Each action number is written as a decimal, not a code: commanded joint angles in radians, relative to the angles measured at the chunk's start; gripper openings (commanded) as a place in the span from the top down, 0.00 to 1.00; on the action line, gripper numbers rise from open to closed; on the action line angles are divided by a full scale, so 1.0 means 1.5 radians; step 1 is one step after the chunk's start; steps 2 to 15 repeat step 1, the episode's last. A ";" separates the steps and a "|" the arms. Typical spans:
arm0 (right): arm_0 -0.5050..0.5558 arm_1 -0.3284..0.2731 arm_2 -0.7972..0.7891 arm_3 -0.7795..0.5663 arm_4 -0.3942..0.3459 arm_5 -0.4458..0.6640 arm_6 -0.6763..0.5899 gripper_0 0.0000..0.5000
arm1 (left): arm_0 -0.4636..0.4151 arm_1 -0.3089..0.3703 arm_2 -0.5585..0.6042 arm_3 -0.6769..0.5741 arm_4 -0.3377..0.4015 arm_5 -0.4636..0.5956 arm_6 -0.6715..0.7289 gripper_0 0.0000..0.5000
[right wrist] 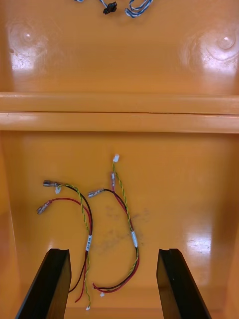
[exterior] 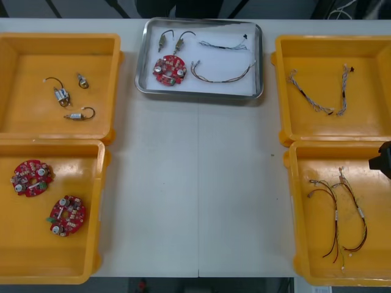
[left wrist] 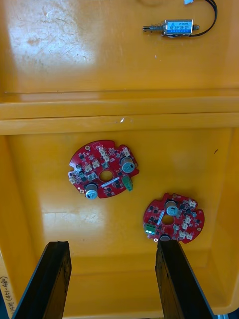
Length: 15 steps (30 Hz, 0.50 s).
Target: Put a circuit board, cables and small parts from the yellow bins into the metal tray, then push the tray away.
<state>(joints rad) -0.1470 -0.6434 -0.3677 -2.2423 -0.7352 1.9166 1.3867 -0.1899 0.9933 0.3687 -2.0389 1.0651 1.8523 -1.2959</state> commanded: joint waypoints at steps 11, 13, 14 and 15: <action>0.011 -0.025 -0.021 -0.021 -0.004 0.002 -0.016 0.00 | 0.012 0.031 0.020 -0.014 0.005 -0.007 -0.034 0.00; 0.011 -0.025 -0.021 -0.021 -0.004 0.002 -0.016 0.00 | 0.012 0.031 0.020 -0.014 0.005 -0.007 -0.034 0.00; 0.011 -0.025 -0.021 -0.021 -0.004 0.002 -0.016 0.00 | 0.012 0.031 0.020 -0.014 0.005 -0.007 -0.034 0.00; 0.011 -0.025 -0.021 -0.021 -0.004 0.002 -0.016 0.00 | 0.012 0.031 0.020 -0.014 0.005 -0.007 -0.034 0.00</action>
